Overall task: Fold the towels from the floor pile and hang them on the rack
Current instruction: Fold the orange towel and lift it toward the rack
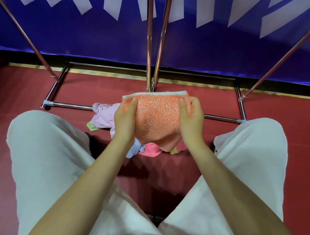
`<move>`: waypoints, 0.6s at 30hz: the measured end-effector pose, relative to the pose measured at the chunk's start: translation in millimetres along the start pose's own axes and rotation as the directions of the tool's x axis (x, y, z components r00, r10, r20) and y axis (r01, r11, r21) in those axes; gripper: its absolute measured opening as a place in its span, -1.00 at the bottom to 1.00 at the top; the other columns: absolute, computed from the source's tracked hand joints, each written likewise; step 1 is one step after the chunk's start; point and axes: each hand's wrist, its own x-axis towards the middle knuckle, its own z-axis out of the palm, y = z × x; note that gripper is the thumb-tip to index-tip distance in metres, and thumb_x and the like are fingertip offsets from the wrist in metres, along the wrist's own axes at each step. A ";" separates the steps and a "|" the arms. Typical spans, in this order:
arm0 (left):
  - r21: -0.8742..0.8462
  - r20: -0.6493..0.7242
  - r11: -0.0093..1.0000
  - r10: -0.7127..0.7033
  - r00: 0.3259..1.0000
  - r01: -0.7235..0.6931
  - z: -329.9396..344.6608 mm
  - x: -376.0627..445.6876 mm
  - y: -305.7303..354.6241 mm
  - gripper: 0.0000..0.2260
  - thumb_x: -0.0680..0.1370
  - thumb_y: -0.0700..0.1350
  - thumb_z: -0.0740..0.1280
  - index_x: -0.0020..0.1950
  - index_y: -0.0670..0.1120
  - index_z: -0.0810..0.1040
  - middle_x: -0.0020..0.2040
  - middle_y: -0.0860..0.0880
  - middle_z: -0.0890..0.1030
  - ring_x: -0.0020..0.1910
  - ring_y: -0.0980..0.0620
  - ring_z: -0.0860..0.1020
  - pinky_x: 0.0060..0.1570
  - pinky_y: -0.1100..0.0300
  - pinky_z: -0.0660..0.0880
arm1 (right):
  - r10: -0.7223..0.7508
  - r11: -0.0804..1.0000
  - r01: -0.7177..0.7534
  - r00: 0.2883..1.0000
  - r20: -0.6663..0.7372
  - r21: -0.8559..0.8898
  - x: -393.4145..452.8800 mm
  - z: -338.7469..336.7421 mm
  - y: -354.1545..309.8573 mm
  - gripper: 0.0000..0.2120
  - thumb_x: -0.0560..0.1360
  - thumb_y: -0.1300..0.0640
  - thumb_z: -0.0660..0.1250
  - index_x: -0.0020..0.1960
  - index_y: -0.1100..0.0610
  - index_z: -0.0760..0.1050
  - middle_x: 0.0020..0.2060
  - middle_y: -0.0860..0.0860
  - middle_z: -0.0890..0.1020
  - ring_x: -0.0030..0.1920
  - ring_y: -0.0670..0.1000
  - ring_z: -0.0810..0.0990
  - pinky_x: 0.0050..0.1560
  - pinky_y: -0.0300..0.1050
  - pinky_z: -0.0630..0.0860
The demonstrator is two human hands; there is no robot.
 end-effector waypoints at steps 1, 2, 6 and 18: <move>0.003 -0.016 1.000 -0.001 1.000 0.001 1.5 -2.6 -1.9 -0.82 0.63 -0.01 0.24 -0.12 0.00 0.55 -0.15 0.08 0.57 -0.11 0.12 0.52 -0.05 0.21 0.45 | 0.010 0.999 -0.011 0.999 -0.036 -0.040 -3.1 2.6 2.3 -0.84 0.59 0.04 0.22 0.01 0.14 0.43 -0.34 -0.13 0.44 -0.33 -0.19 0.39 -0.23 -0.14 0.36; 0.004 -0.024 1.000 -0.009 1.000 0.009 4.0 -6.3 -3.9 -0.83 0.63 -0.02 0.23 -0.08 -0.02 0.55 -0.15 0.08 0.57 -0.11 0.13 0.51 -0.06 0.24 0.44 | 0.018 0.996 -0.024 0.998 -0.068 -0.082 -6.3 5.0 4.0 -0.80 0.59 0.03 0.22 0.04 0.17 0.42 -0.35 -0.12 0.44 -0.34 -0.15 0.40 -0.23 -0.06 0.36; -0.027 -0.034 0.998 -0.062 0.998 0.061 12.3 -14.0 -6.9 -0.80 0.66 -0.06 0.19 0.07 -0.13 0.55 -0.18 0.06 0.55 -0.22 0.22 0.50 -0.26 0.47 0.44 | 0.030 0.991 -0.031 0.999 -0.013 -0.134 -15.4 13.9 2.1 -0.71 0.55 -0.04 0.28 0.10 0.17 0.37 -0.32 -0.03 0.49 -0.33 -0.03 0.43 -0.27 -0.12 0.33; 0.161 -0.101 0.985 -0.042 0.994 0.058 25.7 -36.1 -6.6 -0.74 0.68 -0.01 0.10 0.25 -0.02 0.51 0.01 0.11 0.51 0.03 0.13 0.45 -0.15 0.49 0.25 | -0.055 0.971 0.055 0.998 0.003 -0.232 -23.3 24.4 -9.4 -0.82 0.50 0.12 0.35 -0.17 0.04 0.34 -0.47 -0.15 0.31 -0.45 -0.16 0.35 -0.38 -0.24 0.18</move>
